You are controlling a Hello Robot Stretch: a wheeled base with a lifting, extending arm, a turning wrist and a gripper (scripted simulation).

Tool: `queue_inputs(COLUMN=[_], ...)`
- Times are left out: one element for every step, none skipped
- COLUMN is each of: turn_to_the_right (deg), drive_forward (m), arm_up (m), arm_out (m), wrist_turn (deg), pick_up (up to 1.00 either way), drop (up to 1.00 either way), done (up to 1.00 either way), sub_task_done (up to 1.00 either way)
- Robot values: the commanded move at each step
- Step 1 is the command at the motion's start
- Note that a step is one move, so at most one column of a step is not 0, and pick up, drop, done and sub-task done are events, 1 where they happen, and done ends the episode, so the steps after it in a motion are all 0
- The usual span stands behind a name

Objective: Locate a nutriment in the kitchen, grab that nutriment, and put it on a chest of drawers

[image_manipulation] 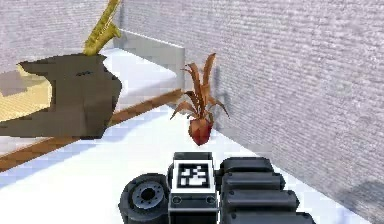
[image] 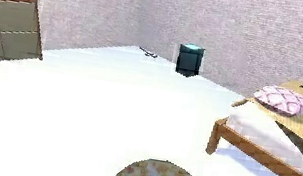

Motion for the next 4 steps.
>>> queue_inputs(turn_to_the_right=[-18.0, -3.0, 0.0, 0.0], drive_forward=[0.00, 0.00, 1.00, 0.40], arm_up=[0.00, 0.00, 0.00, 0.00], arm_out=[0.00, 0.00, 0.00, 0.00], wrist_turn=[0.0, 0.0, 0.0, 0.0], pick_up=[0.00, 0.00, 0.00, 0.00], drop=[0.00, 0.00, 0.00, 0.00], done=[0.00, 0.00, 0.00, 0.00], sub_task_done=[0.00, 0.00, 0.00, 0.00])
